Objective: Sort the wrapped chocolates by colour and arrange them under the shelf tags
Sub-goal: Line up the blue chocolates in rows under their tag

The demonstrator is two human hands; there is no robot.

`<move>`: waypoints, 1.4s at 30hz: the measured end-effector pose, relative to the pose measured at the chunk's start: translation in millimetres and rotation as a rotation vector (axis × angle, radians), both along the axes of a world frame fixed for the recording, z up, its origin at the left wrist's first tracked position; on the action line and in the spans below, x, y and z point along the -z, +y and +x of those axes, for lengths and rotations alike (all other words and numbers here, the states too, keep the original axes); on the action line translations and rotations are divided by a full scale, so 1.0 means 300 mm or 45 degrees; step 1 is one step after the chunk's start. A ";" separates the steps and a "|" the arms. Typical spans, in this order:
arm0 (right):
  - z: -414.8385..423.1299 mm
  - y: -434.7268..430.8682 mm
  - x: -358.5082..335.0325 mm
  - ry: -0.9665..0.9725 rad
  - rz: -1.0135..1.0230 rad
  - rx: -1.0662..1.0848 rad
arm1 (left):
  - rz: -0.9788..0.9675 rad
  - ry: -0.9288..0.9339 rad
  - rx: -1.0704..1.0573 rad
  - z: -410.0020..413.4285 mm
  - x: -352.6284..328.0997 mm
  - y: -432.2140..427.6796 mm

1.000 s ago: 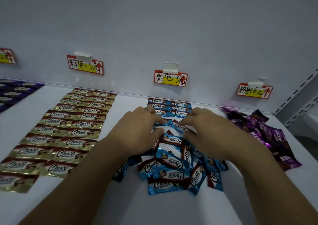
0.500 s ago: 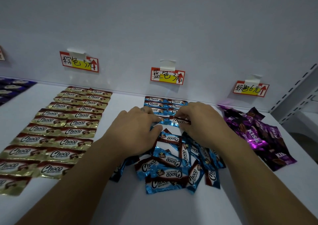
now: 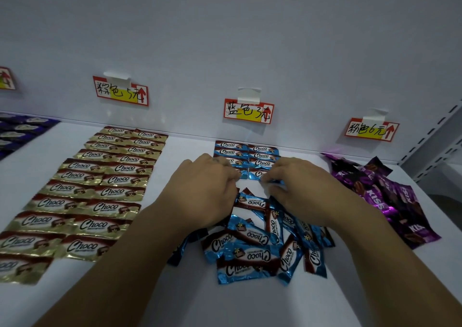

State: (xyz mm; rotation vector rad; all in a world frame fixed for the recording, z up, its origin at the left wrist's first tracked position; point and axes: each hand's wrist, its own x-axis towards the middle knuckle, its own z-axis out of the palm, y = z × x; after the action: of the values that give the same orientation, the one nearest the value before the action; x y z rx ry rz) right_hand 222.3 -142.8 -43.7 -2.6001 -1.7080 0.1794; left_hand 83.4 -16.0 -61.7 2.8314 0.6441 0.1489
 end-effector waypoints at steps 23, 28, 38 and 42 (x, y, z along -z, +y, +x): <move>-0.005 0.010 0.008 0.013 -0.007 0.044 | 0.009 0.019 -0.001 0.001 0.011 0.007; -0.003 0.012 0.010 0.006 0.006 0.040 | 0.033 0.032 -0.002 0.004 0.015 0.007; -0.009 0.032 0.031 -0.001 0.058 -0.015 | 0.045 0.031 0.020 0.008 0.025 0.009; 0.001 0.023 0.033 0.053 0.072 0.001 | 0.033 0.019 0.028 0.008 0.030 0.002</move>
State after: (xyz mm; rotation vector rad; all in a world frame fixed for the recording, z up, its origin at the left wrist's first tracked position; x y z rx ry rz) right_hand 222.7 -135.8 -53.6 -2.5385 -1.6731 0.1814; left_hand 85.8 -15.3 -70.7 2.8665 0.6185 0.1332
